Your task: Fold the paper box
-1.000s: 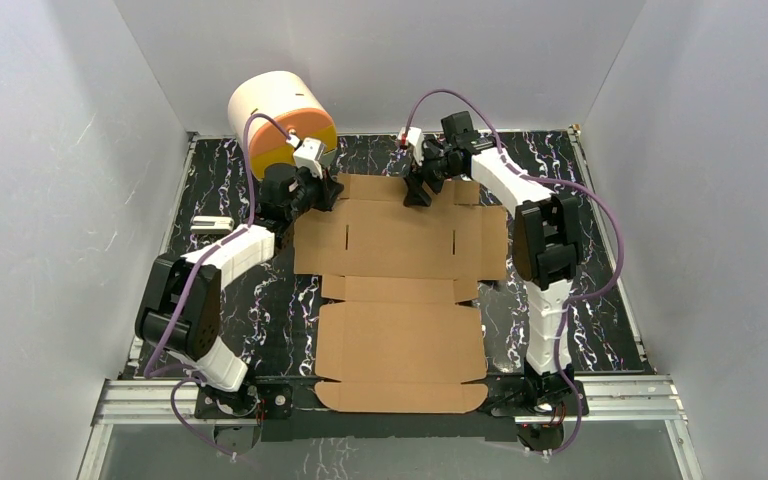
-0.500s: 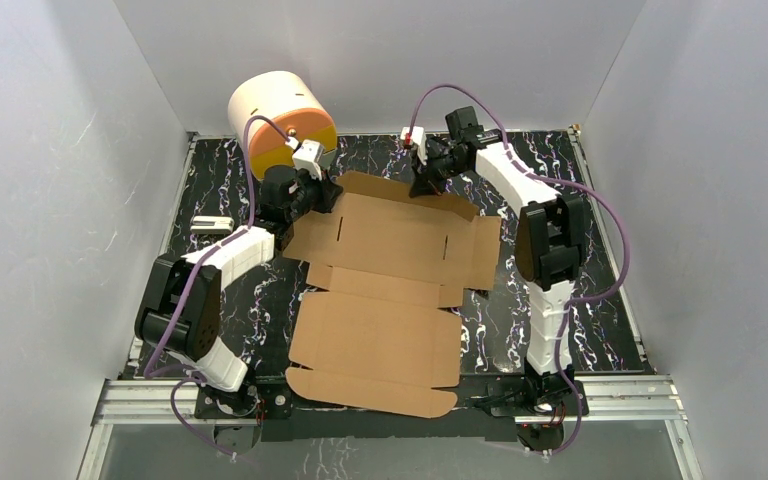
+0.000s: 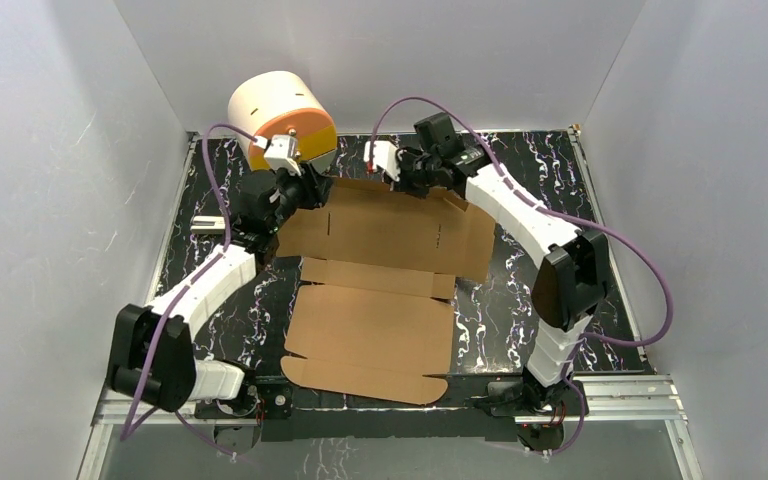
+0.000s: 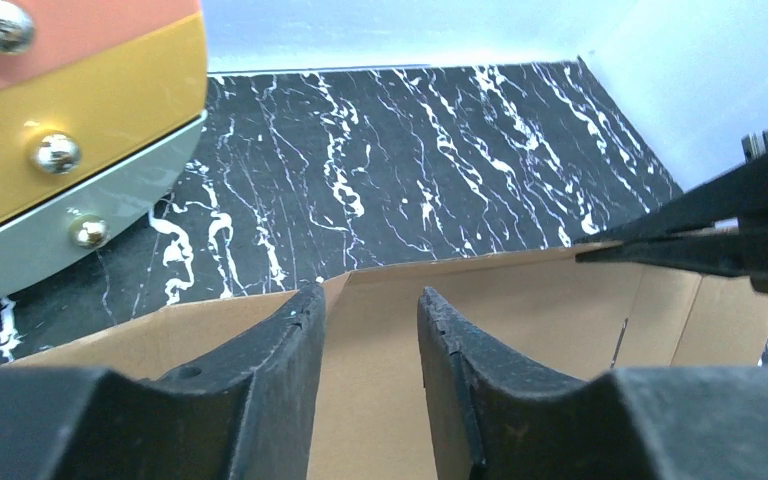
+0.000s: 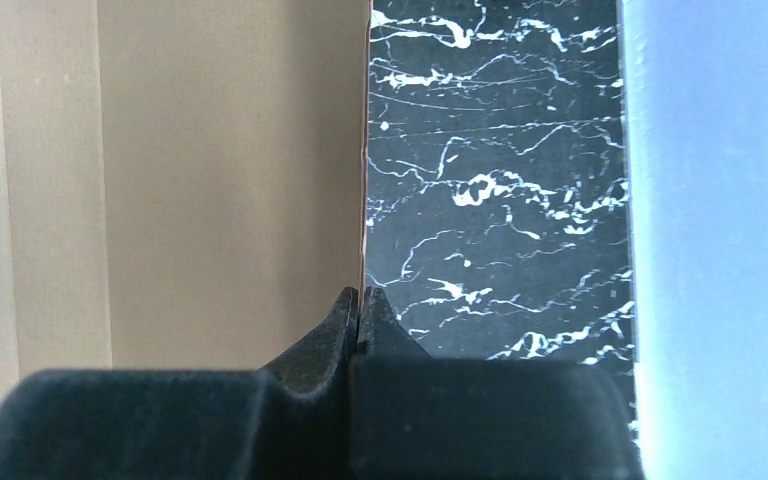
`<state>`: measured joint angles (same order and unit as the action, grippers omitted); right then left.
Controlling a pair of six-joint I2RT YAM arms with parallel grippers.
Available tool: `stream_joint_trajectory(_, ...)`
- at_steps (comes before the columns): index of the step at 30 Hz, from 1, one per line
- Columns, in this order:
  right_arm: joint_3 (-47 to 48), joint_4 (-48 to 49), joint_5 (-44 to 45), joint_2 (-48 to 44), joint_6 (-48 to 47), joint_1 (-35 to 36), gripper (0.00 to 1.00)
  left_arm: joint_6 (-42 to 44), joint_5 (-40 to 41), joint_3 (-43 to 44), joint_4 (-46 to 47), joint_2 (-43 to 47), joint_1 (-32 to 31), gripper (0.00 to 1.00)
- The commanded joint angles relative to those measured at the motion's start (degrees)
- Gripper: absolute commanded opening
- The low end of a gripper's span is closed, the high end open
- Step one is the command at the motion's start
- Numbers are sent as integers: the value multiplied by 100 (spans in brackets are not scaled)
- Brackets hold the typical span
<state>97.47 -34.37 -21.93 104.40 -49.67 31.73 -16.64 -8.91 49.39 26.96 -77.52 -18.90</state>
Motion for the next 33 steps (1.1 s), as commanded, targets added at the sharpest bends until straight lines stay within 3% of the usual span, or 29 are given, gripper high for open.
stream_joint_trajectory(1,-167,530,1178,-450,-320,370,0,-385,733,24,-442,558,-5,40)
stream_joint_trajectory(9,-721,1196,2353,-898,-702,940,0,-563,1784,343,-1714,1246,70,60)
stream_joint_trajectory(14,-827,1280,2656,-944,-775,1120,0,-682,2456,859,-2943,1313,236,66)
stream_joint_trajectory(18,-1259,1601,2980,-998,-773,1350,0,-659,2450,940,-3469,1414,344,67)
stream_joint_trajectory(25,-2396,3034,3671,-1334,-1194,1686,0,-735,2485,800,-4000,1590,648,67)
stream_joint_trajectory(33,-2611,3615,4120,-1181,-1670,1731,0,-935,1729,539,-4369,1416,1419,71)
